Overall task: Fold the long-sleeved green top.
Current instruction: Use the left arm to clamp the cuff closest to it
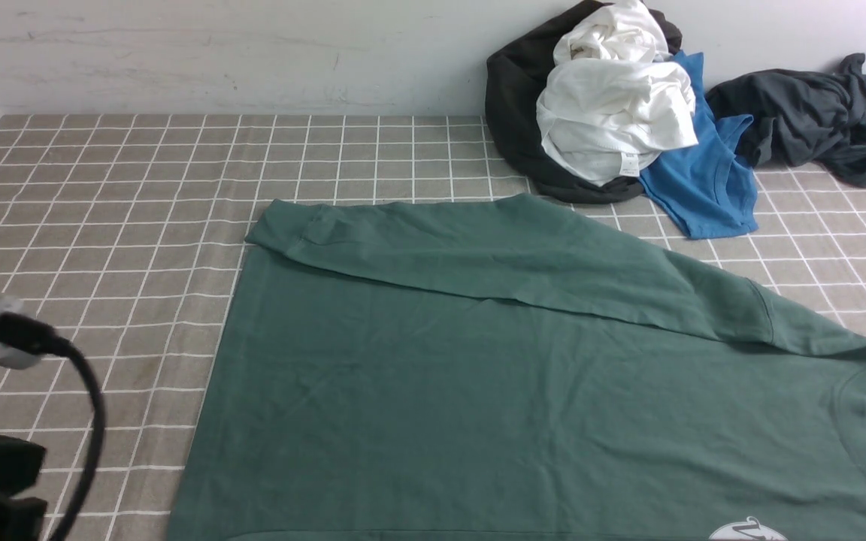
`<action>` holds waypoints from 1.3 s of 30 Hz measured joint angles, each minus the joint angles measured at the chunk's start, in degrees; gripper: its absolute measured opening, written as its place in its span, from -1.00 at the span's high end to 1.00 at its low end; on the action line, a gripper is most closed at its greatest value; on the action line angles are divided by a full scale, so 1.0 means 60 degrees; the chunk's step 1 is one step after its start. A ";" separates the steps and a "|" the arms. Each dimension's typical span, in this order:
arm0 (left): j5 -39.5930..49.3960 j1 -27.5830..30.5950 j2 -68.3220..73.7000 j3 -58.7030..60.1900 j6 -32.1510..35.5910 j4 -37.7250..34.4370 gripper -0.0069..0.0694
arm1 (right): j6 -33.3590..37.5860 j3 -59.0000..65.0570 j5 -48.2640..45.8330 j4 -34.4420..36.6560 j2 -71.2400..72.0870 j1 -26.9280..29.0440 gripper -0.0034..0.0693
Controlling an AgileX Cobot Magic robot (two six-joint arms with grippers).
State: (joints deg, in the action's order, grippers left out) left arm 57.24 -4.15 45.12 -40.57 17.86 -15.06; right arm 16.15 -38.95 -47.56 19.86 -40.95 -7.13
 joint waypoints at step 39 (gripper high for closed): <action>-0.2449 -0.4435 0.7990 -0.0591 -0.1850 0.2360 0.70 | 0.0331 -0.0327 -0.2177 -0.0692 -0.2693 -0.2397 0.94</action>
State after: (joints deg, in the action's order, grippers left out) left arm 42.54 -30.76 93.06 -44.12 6.76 -0.90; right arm 18.14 -40.92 -60.62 15.71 -57.11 -21.52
